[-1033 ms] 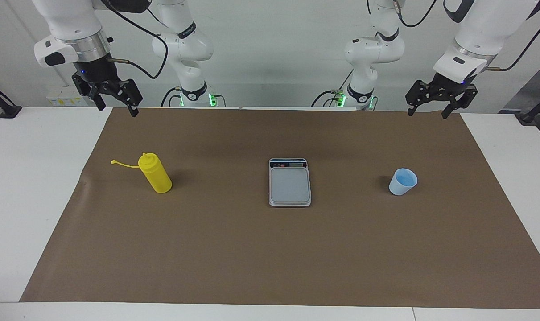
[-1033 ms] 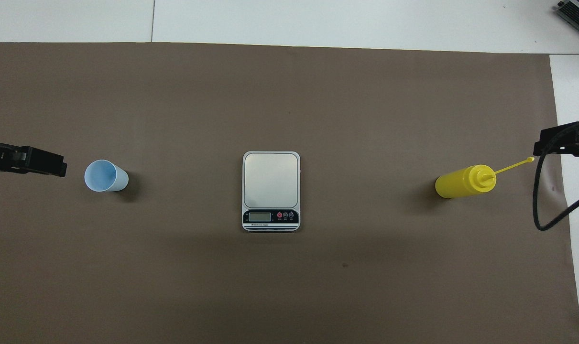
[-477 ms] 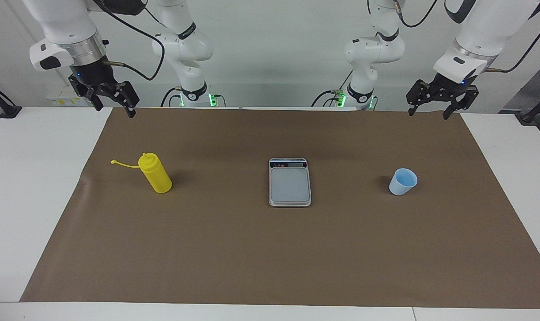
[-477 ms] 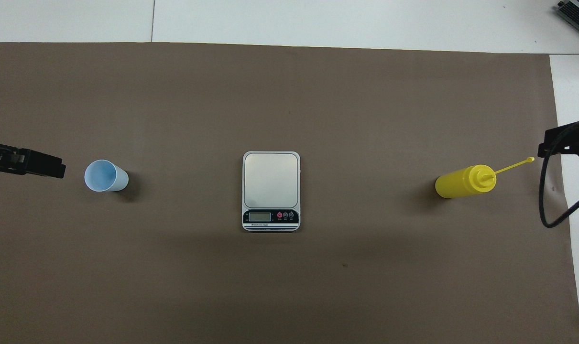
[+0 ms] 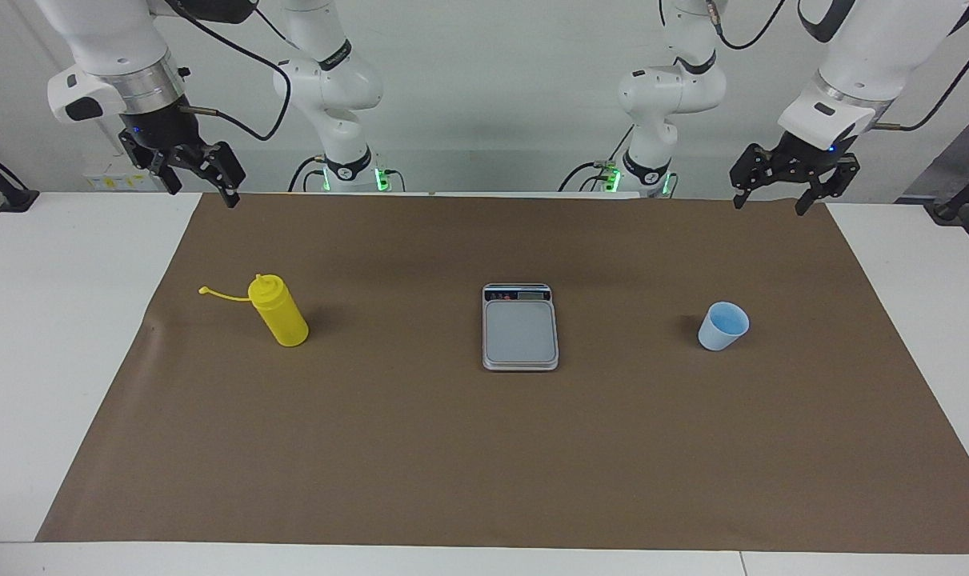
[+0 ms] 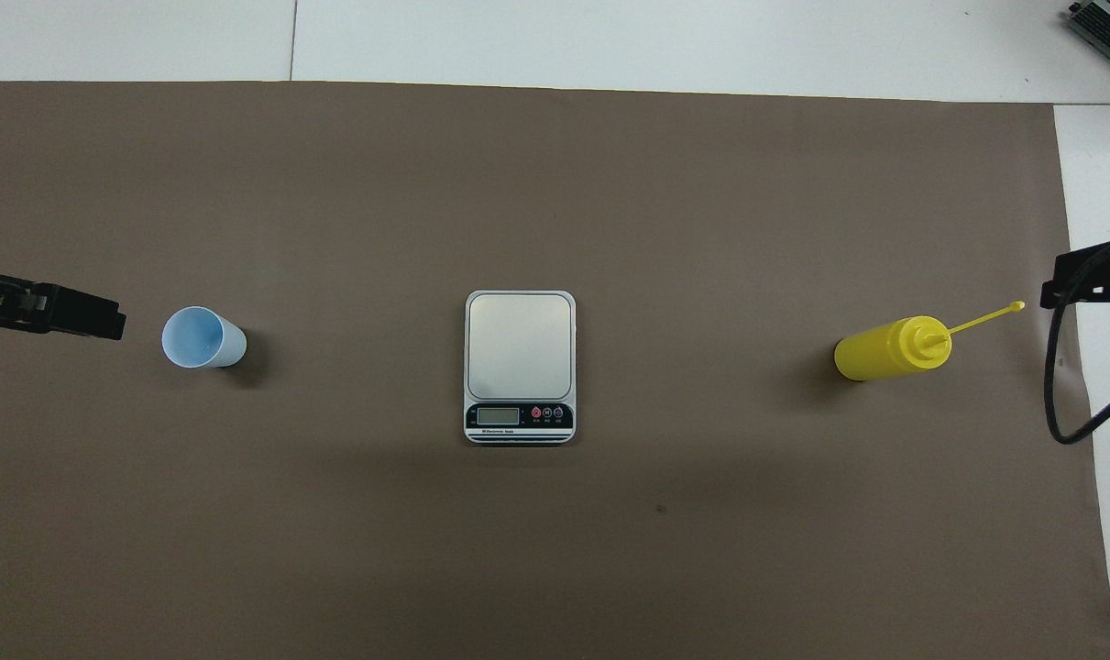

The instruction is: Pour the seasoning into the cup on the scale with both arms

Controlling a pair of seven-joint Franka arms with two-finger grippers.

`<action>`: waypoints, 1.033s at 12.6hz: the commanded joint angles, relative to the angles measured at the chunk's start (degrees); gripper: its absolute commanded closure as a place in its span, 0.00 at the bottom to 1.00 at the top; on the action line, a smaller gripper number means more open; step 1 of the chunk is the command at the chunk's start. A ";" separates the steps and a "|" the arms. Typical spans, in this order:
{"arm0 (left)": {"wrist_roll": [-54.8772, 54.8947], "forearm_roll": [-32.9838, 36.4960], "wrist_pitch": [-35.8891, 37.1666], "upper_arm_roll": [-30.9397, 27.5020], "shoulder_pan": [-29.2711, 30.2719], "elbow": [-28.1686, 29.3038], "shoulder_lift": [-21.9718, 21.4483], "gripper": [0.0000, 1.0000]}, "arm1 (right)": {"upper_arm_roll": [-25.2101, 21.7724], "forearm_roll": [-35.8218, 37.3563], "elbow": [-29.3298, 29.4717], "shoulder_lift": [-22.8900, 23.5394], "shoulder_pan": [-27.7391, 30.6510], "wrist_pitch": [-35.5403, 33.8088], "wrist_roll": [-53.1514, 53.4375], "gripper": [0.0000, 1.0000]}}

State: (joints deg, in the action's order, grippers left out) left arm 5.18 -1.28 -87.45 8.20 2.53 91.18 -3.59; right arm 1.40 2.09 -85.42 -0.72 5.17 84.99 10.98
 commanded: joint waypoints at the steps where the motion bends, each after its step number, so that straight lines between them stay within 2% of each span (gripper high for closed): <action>1: 1.06 0.32 -2.46 -0.29 0.19 2.07 -0.98 0.00 | 0.53 0.02 0.16 -0.42 -0.07 -0.18 0.80 0.00; 5: 0.89 0.32 -6.49 -0.64 1.07 3.30 -0.29 0.00 | 0.79 0.02 -1.07 -1.13 -0.16 0.44 0.45 0.00; 8: 0.80 0.41 -12.03 -0.65 3.26 5.05 3.66 0.00 | 0.71 0.02 -0.98 -1.13 0.10 0.53 -2.70 0.00; 11: 0.54 0.41 -20.72 -0.65 5.54 12.07 5.78 0.00 | 0.71 0.02 -1.15 -1.13 0.37 1.31 -3.24 0.00; 13: 0.10 0.32 -26.60 -0.65 7.83 19.70 4.82 0.00 | 0.62 0.02 -1.42 -1.13 0.46 3.50 -3.24 0.00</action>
State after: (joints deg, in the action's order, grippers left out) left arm 5.21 -1.21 -108.65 7.06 8.01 103.77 3.53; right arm 1.77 2.08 -85.47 -0.90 4.86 86.31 9.15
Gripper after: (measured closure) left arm 0.000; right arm 0.000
